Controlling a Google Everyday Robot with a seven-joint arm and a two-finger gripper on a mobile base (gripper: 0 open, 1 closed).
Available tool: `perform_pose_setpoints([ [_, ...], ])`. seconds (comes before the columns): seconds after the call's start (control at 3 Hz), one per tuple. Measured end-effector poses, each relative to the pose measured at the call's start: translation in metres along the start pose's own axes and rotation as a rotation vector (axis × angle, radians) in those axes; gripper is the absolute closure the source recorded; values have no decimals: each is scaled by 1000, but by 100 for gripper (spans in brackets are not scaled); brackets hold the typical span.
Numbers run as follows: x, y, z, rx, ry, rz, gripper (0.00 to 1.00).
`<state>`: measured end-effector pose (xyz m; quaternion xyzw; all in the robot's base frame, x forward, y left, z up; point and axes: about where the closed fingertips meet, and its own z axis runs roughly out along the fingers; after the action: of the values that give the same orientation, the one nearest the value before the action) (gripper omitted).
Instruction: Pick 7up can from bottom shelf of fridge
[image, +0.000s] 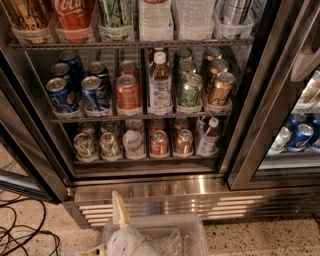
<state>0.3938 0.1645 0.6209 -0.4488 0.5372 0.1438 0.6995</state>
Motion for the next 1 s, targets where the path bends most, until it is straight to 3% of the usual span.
perform_pose_setpoints([
  [0.33, 19, 10, 14, 120, 29, 33, 0],
  [0.67, 46, 13, 28, 236, 79, 105, 0],
  [1.0, 56, 12, 32, 345, 140, 117, 0],
])
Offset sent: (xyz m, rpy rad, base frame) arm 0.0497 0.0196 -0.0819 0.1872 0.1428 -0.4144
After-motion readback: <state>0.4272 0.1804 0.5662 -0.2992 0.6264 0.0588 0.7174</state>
